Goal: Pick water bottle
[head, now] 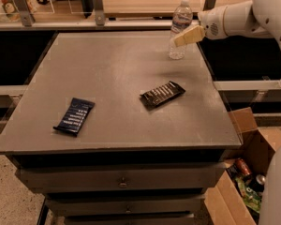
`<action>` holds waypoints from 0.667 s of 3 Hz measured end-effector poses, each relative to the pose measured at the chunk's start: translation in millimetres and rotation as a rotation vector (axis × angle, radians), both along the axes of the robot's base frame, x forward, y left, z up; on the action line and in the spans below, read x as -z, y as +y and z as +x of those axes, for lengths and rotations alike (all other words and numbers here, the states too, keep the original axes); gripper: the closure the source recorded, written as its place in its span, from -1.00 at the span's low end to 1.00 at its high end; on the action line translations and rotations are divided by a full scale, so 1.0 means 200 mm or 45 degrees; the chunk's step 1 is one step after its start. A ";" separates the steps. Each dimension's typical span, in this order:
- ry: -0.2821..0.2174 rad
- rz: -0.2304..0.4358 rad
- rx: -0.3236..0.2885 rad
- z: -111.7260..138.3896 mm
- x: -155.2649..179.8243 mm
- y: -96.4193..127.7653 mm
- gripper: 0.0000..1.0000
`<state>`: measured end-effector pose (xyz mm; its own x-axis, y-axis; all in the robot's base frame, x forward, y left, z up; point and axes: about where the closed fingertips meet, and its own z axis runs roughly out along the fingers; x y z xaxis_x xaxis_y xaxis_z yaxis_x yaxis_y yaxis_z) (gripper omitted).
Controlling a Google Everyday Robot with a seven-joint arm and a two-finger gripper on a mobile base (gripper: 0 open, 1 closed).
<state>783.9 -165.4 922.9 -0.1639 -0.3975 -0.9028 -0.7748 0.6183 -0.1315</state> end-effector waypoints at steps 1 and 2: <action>0.006 0.073 -0.003 0.04 0.08 0.04 -1.00; -0.034 0.221 -0.009 0.10 0.14 0.06 -1.00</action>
Offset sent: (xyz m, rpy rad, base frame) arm 0.0312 0.0098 -0.0385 0.3444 -0.0793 0.0160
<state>804.1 -153.9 895.6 -0.1371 -0.2360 -0.9620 -0.7767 0.6284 -0.0434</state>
